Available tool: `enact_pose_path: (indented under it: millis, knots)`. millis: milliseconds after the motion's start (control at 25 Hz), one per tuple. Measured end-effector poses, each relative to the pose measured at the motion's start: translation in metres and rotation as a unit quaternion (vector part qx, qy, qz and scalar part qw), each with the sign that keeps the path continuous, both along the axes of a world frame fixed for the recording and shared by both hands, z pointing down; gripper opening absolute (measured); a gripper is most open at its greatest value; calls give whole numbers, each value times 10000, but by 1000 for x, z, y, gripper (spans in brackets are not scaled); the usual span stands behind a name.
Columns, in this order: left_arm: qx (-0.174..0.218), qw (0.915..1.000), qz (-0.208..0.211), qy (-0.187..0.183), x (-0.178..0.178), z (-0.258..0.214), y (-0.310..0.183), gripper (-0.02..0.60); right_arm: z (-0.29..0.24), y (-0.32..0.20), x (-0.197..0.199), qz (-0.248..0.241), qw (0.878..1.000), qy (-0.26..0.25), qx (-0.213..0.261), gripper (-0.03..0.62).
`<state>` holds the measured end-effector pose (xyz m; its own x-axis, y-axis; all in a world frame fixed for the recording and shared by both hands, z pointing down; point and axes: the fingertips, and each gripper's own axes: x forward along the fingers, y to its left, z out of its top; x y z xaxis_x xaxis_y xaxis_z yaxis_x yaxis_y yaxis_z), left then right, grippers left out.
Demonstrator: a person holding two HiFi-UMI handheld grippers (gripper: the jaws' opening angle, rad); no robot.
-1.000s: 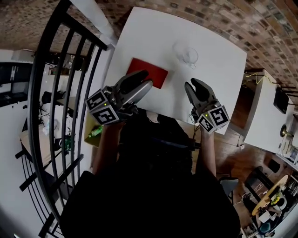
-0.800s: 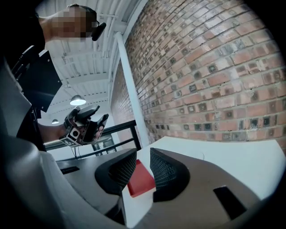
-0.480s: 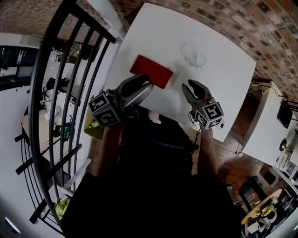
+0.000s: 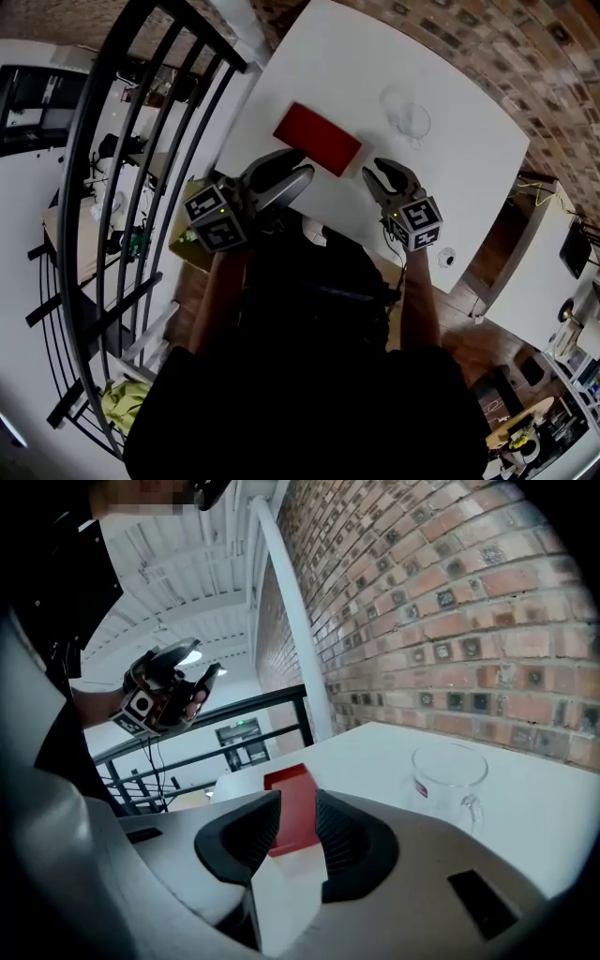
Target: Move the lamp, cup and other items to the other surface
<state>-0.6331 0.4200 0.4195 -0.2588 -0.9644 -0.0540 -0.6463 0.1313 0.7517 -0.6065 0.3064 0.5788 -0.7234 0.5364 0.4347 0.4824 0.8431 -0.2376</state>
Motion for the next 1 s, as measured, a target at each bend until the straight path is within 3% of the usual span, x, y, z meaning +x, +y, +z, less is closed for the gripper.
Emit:
enact_pose_path:
  millis: [560, 1000]
  knots:
    - [-58, 9999, -109, 26, -4, 6, 19, 156, 23, 41, -7, -617, 9972, 204, 367, 126]
    - [-49, 9995, -325, 40, -11, 5, 41, 156, 52, 88, -13, -1393, 9847, 345, 991, 129]
